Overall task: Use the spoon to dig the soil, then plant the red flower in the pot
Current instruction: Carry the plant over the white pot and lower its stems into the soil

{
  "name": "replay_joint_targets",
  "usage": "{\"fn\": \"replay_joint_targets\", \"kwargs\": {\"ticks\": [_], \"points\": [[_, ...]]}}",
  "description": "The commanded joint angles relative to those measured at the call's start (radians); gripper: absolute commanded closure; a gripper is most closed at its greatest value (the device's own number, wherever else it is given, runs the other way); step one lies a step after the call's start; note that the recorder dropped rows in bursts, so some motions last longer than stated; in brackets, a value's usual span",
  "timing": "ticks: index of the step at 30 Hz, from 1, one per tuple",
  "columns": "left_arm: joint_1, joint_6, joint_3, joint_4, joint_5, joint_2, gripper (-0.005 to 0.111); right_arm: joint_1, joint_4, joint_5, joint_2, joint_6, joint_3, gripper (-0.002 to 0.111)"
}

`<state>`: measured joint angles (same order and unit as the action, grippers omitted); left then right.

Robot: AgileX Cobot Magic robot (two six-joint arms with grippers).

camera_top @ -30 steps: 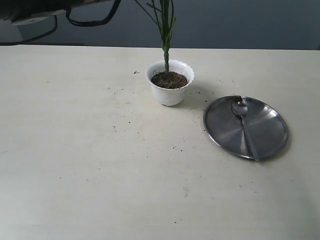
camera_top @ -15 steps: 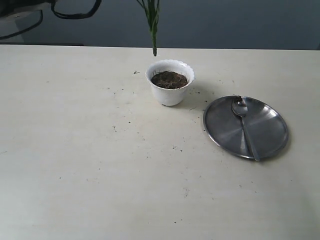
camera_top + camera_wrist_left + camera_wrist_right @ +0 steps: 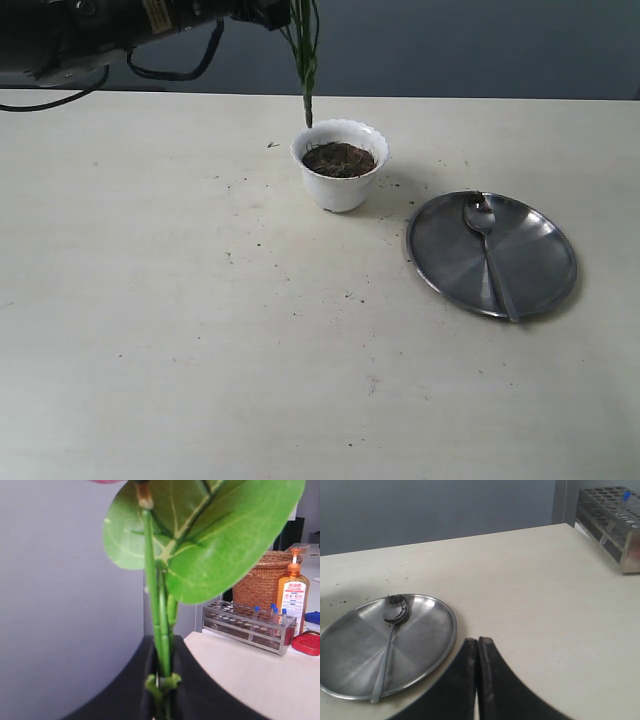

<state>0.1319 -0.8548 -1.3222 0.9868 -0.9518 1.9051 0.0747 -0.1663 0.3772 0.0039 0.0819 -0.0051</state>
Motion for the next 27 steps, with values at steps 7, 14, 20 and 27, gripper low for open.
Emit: {"fn": "replay_joint_targets", "kwargs": {"ticks": [7, 14, 20, 27], "points": [[-0.03, -0.019, -0.148, 0.105, -0.068, 0.065, 0.106, 0.004, -0.002, -0.012, -0.004, 0.005, 0.005, 0.109], [-0.03, -0.024, -0.238, 0.146, -0.153, 0.167, 0.106, 0.004, -0.002, -0.012, -0.004, 0.005, 0.005, 0.109], [-0.03, -0.024, -0.285, 0.204, -0.192, 0.229, 0.106, 0.004, -0.002, -0.012, -0.004, 0.005, 0.005, 0.109], [-0.03, 0.0, -0.329, 0.179, -0.192, 0.294, 0.106, 0.004, -0.002, -0.015, -0.004, 0.005, 0.005, 0.109]]}}
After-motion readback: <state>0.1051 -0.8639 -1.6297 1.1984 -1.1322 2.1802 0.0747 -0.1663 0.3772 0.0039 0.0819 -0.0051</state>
